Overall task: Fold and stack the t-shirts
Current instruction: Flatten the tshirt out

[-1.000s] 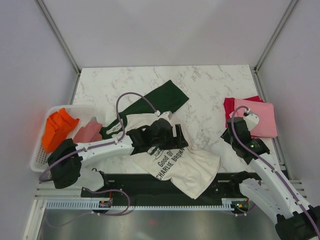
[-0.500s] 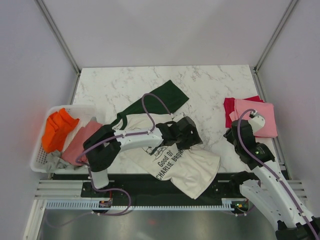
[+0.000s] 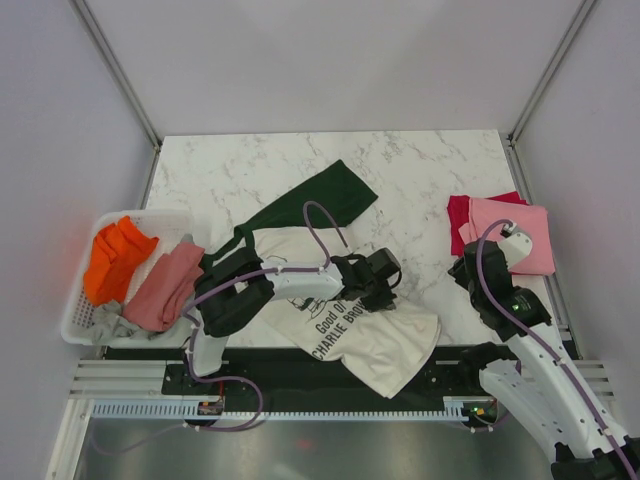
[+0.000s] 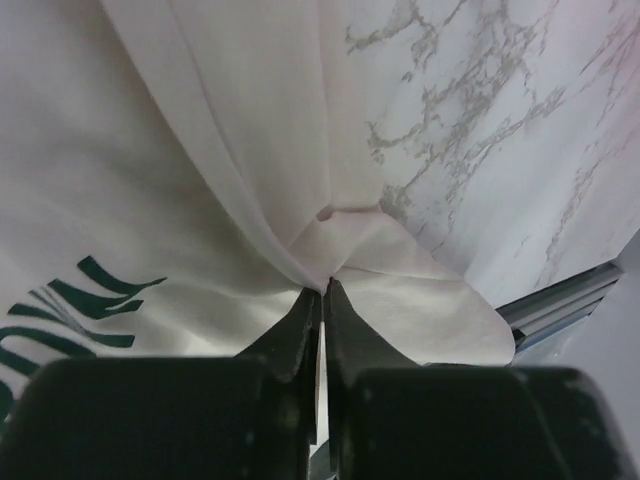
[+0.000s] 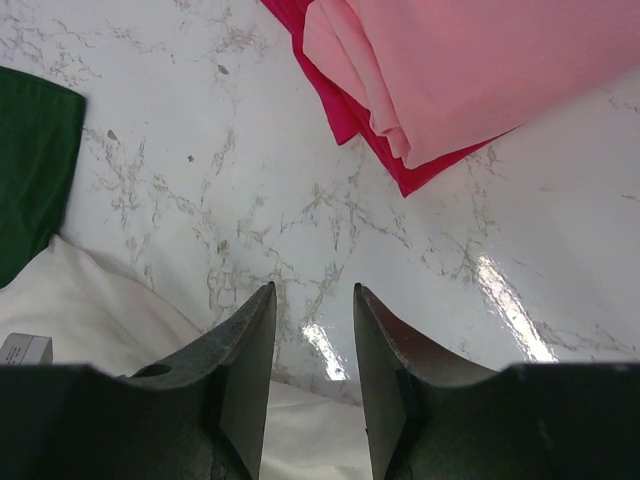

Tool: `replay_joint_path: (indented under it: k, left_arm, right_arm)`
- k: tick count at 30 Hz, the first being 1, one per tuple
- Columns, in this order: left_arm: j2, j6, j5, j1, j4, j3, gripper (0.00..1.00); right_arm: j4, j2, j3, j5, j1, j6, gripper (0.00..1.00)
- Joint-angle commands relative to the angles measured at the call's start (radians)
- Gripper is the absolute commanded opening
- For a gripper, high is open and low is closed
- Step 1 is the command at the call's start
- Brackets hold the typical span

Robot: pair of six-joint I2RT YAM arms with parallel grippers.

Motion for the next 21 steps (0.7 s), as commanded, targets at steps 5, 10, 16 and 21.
replay_joint_path:
  k: [5, 10, 16, 21]
  left_arm:
    - [0.004, 0.121, 0.139, 0.090, 0.246, -0.026, 0.02]
    - [-0.168, 0.336, 0.098, 0.123, 0.281, -0.193, 0.02]
    - [-0.305, 0.394, 0.196, 0.182, 0.521, -0.482, 0.02]
    - [-0.300, 0.404, 0.285, 0.215, 0.591, -0.520, 0.02]
  right_arm:
    - [0.023, 0.012, 0.018, -0.036, -0.003, -0.044, 0.45]
    - [0.069, 0.066, 0.012, -0.162, -0.003, -0.135, 0.45]
    - [0.206, 0.133, -0.066, -0.466, -0.005, -0.228, 0.50]
    - [0.264, 0.192, -0.113, -0.691, 0.003, -0.262, 0.58]
